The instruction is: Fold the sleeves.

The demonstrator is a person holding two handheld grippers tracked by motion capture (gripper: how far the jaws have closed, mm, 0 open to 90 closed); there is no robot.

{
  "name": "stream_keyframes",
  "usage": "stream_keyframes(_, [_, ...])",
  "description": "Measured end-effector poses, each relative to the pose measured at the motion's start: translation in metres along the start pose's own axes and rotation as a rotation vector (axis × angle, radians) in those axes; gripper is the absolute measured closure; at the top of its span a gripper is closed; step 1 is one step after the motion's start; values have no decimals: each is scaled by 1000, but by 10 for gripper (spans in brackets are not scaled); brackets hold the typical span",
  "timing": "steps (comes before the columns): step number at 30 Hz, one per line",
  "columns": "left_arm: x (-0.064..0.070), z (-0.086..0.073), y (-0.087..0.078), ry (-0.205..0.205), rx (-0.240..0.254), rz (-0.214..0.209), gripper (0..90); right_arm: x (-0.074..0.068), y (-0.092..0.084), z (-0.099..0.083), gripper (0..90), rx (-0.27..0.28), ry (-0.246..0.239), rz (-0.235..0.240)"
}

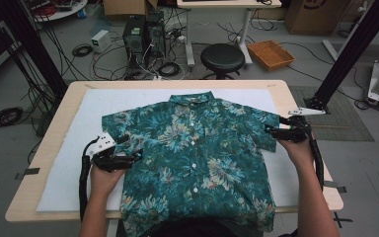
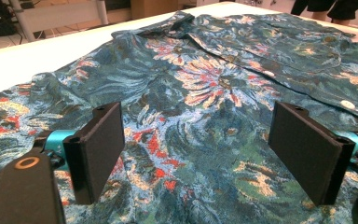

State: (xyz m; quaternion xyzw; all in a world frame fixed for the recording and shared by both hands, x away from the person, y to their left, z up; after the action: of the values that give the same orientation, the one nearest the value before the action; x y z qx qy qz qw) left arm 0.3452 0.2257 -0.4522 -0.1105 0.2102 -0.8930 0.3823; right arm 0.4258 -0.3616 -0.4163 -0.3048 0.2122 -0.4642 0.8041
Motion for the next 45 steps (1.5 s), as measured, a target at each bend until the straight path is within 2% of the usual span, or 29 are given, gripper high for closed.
stream_keyframes(8, [0,0,0,-1,0,1,185,10,10,8,240,-25,30,-24])
stream_keyframes(18, [0,0,0,1,-1,1,185,22,24,7,241,-67,77,-34])
stream_keyframes(29, [0,0,0,1,-1,1,185,27,40,11,245,-123,93,-51])
stream_keyframes(37, [0,0,0,2,-2,4,185,30,46,13,282,-145,107,-69])
stream_keyframes(38, [0,0,0,2,-2,3,185,32,48,11,332,-168,111,-69])
stream_keyframes(41, [0,0,0,0,-2,3,185,33,50,9,356,-185,113,-75])
stream_keyframes(42, [0,0,0,0,-2,3,185,33,51,7,448,-202,99,-80])
stream_keyframes(43, [0,0,0,0,-2,3,185,33,51,7,448,-202,99,-80])
stream_keyframes(45, [1,0,0,-1,-1,5,185,32,52,5,522,-198,85,-114])
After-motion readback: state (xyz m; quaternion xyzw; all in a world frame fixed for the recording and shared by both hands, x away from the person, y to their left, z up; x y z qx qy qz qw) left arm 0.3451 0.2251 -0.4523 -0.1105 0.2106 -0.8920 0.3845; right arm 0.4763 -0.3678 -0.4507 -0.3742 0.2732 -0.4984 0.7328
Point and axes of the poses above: each handheld gripper's, and its own axes: y roughly forward along the jaws, z roughly out of its top, x roughly to its right, the point moved 1 cm from there along y, roughly forward along the jaws, and after that the axes turned 9 degrees about -x, right-handed, at the moved point
